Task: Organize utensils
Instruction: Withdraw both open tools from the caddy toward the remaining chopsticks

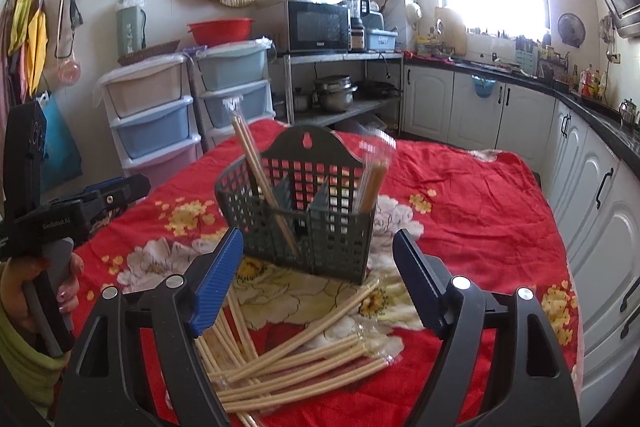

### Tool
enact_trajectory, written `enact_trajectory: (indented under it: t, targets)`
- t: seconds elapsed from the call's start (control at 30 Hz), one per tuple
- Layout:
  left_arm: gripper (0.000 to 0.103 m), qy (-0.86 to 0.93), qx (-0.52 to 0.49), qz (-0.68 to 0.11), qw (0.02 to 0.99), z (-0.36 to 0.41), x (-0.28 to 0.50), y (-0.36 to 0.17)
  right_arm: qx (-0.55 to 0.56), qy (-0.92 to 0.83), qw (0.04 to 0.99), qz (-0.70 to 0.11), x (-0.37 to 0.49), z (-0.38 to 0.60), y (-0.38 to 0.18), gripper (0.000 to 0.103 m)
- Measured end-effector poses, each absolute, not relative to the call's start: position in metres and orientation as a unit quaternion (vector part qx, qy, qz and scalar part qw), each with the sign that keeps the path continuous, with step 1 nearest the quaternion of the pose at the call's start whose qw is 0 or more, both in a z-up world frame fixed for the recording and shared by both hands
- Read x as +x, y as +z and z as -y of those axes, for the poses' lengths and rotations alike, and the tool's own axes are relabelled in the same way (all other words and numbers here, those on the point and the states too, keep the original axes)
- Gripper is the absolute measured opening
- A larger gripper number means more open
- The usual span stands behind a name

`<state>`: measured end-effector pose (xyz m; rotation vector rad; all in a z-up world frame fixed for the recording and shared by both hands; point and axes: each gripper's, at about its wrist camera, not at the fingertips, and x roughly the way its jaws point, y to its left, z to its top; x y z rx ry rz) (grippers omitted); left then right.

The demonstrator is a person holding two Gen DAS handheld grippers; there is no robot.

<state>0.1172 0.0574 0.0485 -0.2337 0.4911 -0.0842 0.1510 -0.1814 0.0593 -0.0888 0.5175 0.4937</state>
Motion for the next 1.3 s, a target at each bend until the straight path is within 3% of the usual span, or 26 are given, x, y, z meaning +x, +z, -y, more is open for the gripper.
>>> enact_trajectory:
  t: [0.93,1.1,1.3]
  targets:
    - [0.092,-0.046,-0.132,-0.324,0.936,-0.065,0.112,-0.009,-0.038,0.223,0.913,-0.339,0.161,0.195,-0.003,0.074]
    - [0.092,-0.056,-0.138,-0.343,0.928,-0.064,0.111,-0.021,-0.033,0.215,0.907,-0.359,0.169,0.2,-0.015,0.069]
    - [0.077,-0.071,-0.157,-0.369,0.914,-0.066,0.111,-0.036,-0.022,0.213,0.901,-0.378,0.18,0.207,-0.026,0.062]
